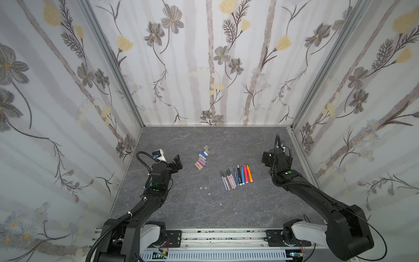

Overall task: Remove pen caps from pens
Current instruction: Reset both arms

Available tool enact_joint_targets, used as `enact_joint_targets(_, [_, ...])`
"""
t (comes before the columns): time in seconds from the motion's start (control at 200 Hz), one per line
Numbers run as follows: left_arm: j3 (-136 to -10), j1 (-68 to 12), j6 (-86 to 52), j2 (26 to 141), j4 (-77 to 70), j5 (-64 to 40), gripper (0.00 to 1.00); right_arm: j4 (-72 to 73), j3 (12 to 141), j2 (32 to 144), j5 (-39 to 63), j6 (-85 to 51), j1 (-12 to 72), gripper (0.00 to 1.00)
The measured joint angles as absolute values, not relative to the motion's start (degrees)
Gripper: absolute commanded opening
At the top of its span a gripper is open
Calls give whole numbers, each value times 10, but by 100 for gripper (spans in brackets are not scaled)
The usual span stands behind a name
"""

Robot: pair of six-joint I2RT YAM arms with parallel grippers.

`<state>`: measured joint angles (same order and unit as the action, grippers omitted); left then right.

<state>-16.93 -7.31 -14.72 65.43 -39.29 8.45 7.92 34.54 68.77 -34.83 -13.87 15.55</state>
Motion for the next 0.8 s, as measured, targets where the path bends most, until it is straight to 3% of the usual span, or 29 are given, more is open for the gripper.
enact_joint_targets(0.225, [-151,-58,-88,770,-526,116,100,352,154,670,-300,-78,68,100])
enact_joint_targets(0.46, [-137,-41,-47,826,-632,121,100,628,61,780,-252,-79,27,100])
enact_joint_targets(0.579, [-130,-12,-46,896,-698,102,100,695,56,798,-218,-78,20,100])
enact_joint_targets(0.799, [-137,-5,-45,905,-730,57,100,787,60,855,-163,-68,12,100])
